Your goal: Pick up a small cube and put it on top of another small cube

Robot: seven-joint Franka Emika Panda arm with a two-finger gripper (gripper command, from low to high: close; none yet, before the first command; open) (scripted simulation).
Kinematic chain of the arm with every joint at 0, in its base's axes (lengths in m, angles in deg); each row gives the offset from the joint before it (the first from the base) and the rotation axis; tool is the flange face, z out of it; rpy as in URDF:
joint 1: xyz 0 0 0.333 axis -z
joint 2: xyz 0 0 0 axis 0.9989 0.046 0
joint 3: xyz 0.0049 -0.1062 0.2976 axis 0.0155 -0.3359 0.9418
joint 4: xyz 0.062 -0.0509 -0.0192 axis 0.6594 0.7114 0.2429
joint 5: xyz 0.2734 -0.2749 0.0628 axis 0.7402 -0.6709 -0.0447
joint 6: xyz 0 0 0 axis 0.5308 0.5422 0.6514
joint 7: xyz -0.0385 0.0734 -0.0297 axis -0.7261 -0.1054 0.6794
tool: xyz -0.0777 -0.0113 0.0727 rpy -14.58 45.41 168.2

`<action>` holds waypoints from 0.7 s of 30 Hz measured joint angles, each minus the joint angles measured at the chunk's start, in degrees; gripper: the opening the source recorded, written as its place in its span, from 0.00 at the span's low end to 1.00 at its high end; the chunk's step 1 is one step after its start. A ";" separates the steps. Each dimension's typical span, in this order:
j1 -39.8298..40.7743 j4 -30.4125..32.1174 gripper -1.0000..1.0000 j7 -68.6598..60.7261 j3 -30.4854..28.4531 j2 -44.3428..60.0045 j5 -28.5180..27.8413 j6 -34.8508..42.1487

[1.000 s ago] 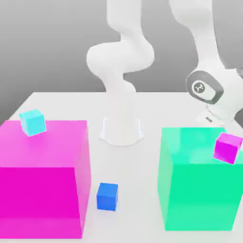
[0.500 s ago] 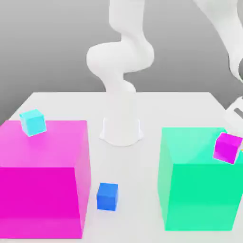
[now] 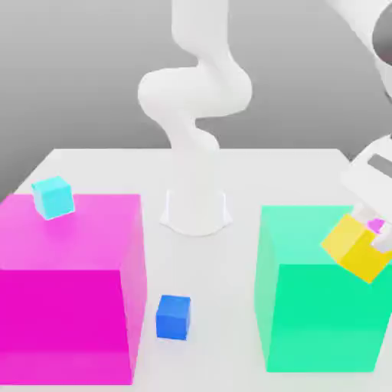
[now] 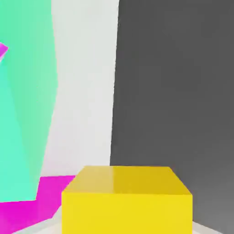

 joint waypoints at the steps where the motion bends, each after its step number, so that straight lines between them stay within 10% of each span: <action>1: 1.81 0.52 0.00 2.95 -1.19 -0.73 0.28 0.39; 21: 25.66 17.78 0.00 61.73 -15.27 -23.81 20.11 -2.71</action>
